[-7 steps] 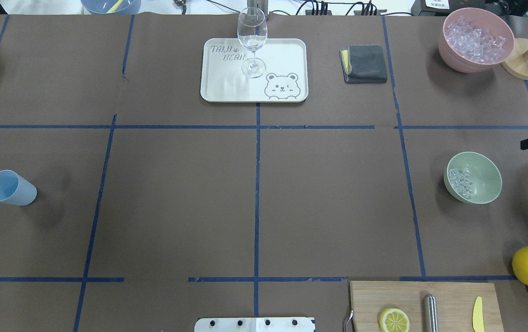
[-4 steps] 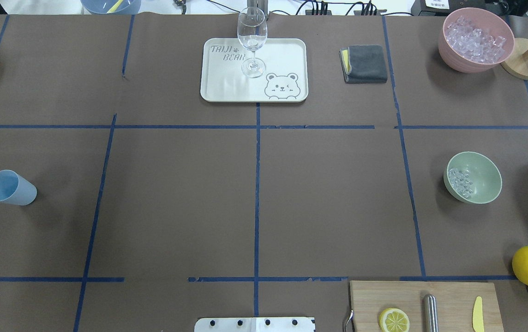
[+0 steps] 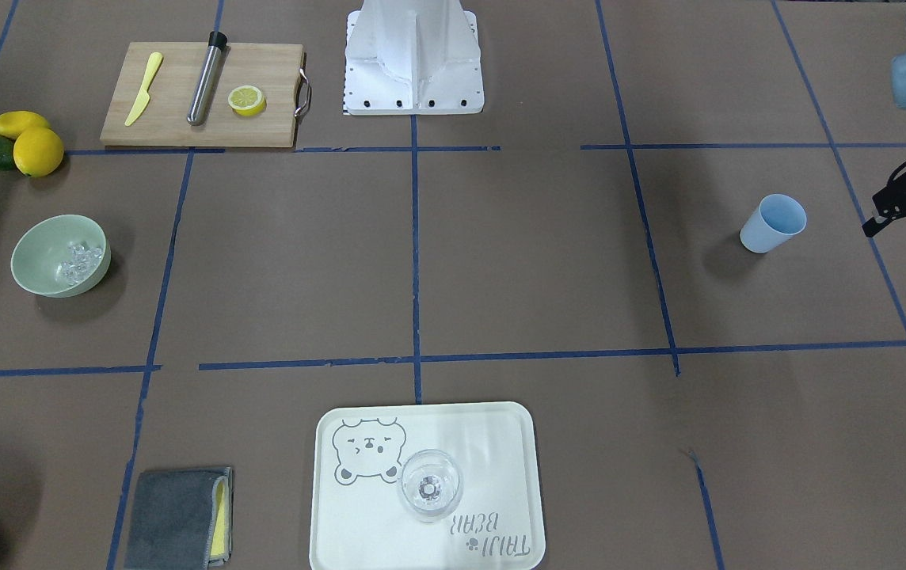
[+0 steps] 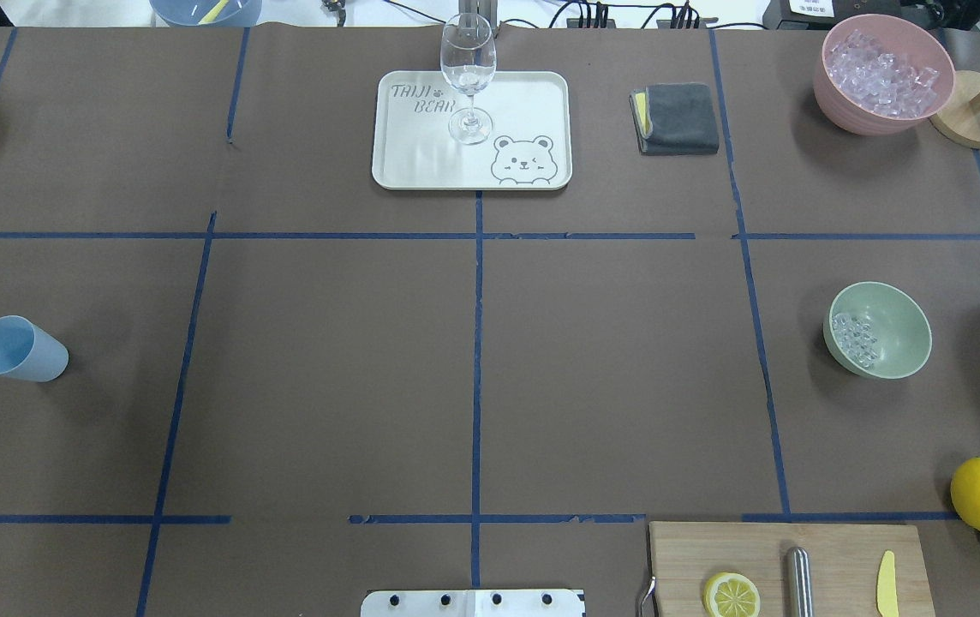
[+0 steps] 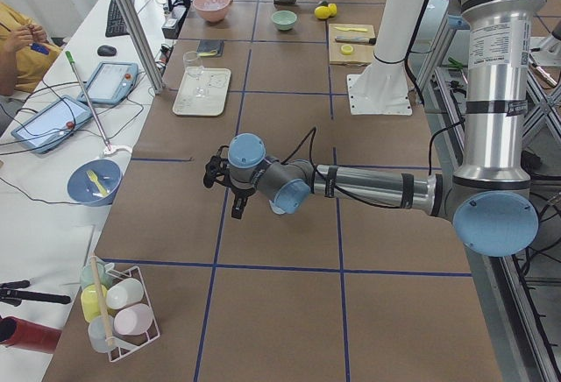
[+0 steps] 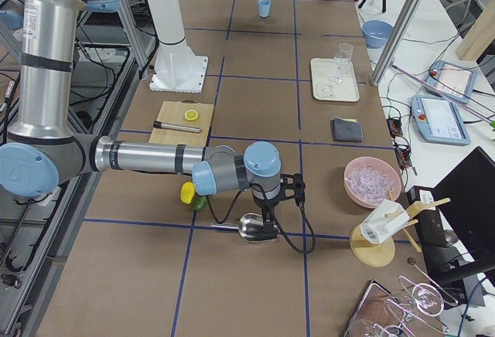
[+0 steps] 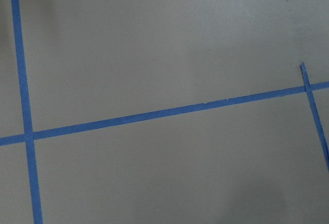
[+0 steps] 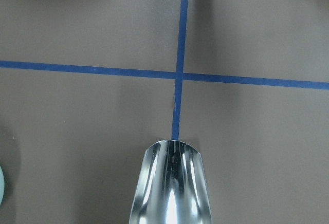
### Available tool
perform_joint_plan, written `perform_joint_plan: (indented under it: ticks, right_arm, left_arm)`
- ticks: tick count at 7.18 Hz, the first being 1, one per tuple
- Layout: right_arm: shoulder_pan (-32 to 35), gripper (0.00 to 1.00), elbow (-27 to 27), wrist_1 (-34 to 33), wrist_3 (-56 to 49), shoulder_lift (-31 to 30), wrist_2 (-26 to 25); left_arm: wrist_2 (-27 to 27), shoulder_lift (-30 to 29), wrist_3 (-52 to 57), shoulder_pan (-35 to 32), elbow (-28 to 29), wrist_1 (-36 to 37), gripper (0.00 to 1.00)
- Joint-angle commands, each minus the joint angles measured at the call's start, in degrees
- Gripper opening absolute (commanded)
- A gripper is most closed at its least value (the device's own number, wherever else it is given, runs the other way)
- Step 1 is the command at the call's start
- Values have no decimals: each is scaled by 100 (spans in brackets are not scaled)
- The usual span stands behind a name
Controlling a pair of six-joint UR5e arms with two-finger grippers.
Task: Pour ice into bowl
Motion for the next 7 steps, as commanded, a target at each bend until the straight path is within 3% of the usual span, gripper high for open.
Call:
perform_joint_plan:
  ticks: [1,4,7]
  right_arm:
    - [8,100,70,-526,-9,292,256]
    - [8,100,36,-590,-18,488,336]
    - [-1,100,123,-572,70,479,336]
  left_arm:
    - [159,-73,1802,-887,300,1087,100]
    - [266,-469,1932,-1199,21,2769,100]
    - [257,152,2099,-1164,2,2502,100]
